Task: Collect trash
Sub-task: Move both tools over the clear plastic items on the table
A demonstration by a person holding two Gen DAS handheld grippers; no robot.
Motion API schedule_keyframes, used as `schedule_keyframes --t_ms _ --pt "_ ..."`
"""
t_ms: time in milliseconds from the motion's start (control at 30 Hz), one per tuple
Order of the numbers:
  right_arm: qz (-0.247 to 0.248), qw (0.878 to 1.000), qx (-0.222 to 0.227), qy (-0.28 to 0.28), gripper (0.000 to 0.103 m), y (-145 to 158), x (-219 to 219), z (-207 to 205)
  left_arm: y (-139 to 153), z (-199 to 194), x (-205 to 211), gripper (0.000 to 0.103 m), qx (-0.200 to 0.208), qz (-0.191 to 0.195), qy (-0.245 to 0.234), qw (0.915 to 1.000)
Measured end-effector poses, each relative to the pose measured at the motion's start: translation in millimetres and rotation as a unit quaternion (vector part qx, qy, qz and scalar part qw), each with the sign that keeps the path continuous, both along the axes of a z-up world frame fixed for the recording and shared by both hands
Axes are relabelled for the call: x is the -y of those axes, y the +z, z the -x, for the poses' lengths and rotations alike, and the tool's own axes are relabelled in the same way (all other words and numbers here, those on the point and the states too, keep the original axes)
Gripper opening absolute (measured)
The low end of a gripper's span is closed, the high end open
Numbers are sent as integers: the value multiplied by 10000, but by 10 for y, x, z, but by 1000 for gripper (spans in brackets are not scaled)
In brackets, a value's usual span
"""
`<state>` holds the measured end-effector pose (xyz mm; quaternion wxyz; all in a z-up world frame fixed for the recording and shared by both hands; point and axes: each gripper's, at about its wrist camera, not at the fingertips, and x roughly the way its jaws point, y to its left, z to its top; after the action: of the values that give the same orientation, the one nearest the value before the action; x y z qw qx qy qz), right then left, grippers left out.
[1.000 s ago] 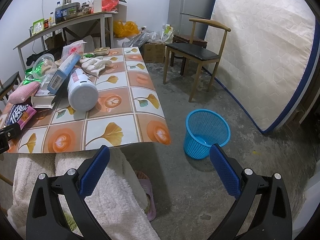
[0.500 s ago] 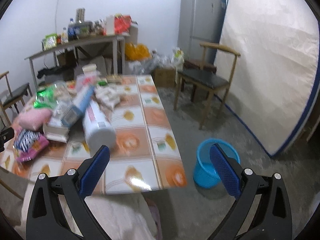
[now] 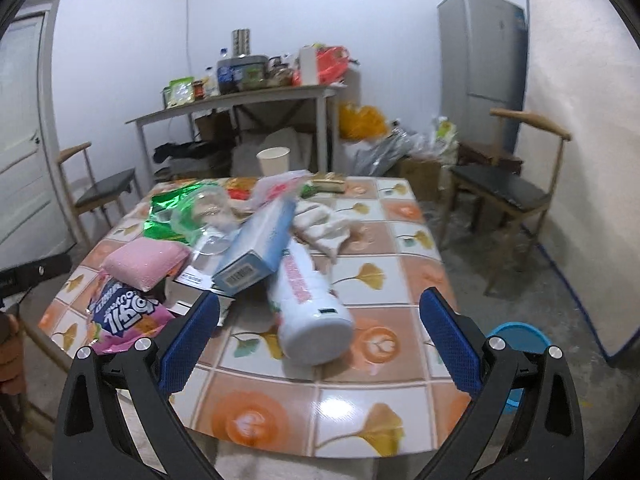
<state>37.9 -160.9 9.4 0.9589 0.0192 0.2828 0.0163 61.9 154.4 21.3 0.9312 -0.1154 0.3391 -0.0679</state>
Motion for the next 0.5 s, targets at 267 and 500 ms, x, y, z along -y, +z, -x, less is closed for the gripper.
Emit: schedule_keyframes --t_ms 267,500 --pt "-1020 9923 -266 652 93 58 143 -415 224 -642 303 94 102 441 -971 9942" --pt "-2422 9562 -994 1305 79 69 439 -1018 270 -1158 632 89 -105 413 -1704 9844"
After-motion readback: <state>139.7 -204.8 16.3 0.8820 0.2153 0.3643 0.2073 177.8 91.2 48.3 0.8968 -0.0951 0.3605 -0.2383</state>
